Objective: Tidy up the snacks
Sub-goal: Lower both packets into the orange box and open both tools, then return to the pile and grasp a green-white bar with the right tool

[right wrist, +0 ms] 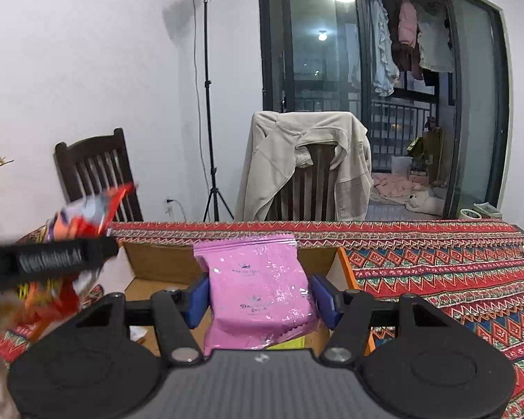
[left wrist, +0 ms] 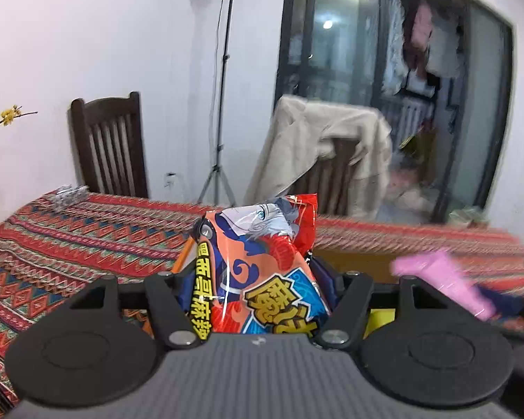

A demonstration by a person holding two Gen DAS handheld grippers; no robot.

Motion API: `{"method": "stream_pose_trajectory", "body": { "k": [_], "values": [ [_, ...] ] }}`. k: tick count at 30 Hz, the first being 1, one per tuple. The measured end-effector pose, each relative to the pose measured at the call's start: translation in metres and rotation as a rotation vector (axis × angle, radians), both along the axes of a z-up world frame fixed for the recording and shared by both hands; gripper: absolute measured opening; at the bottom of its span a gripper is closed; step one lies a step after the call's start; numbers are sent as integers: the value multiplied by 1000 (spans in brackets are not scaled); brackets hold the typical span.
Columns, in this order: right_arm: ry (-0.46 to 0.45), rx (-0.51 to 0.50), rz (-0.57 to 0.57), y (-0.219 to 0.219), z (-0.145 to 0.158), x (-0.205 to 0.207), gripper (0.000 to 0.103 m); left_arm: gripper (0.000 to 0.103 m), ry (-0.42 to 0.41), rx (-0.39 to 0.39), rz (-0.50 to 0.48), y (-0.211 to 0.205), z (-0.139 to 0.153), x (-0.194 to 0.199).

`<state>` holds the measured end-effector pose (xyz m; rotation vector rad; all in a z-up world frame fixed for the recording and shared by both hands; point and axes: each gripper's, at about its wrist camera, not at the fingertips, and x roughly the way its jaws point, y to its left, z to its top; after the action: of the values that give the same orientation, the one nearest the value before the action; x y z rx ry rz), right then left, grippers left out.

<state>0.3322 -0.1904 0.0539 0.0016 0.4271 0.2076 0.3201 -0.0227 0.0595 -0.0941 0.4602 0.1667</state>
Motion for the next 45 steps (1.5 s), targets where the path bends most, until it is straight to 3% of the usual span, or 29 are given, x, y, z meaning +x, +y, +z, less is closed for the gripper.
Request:
{"method": "stream_pose_trajectory", "body": {
  "k": [5,12,16,18,20,24,34,45],
  "values": [
    [-65,63,-18,0,-22,3,61,65,26,23,31,7,-15,13],
    [4,68,17,-9,-39,17,61,65,72,73,26,-3,-31,22],
    [37,73,15,-13,-45,19,61,67,76,64,10,-5,-33,23],
    [45,72,11,-13,-46,19,65,74,65,43,11,-3,-32,21],
    [53,80,6,-14,-47,19,89,103,51,29,22,-1,-29,19],
    [65,87,-3,-17,-47,22,103,103,18,20,36,1,-25,16],
    [62,125,-19,-26,-25,9,103,103,3,-16,64,8,-8,7],
    [42,73,59,-32,1,-59,103,103,25,-16,44,15,19,-62]
  ]
}}
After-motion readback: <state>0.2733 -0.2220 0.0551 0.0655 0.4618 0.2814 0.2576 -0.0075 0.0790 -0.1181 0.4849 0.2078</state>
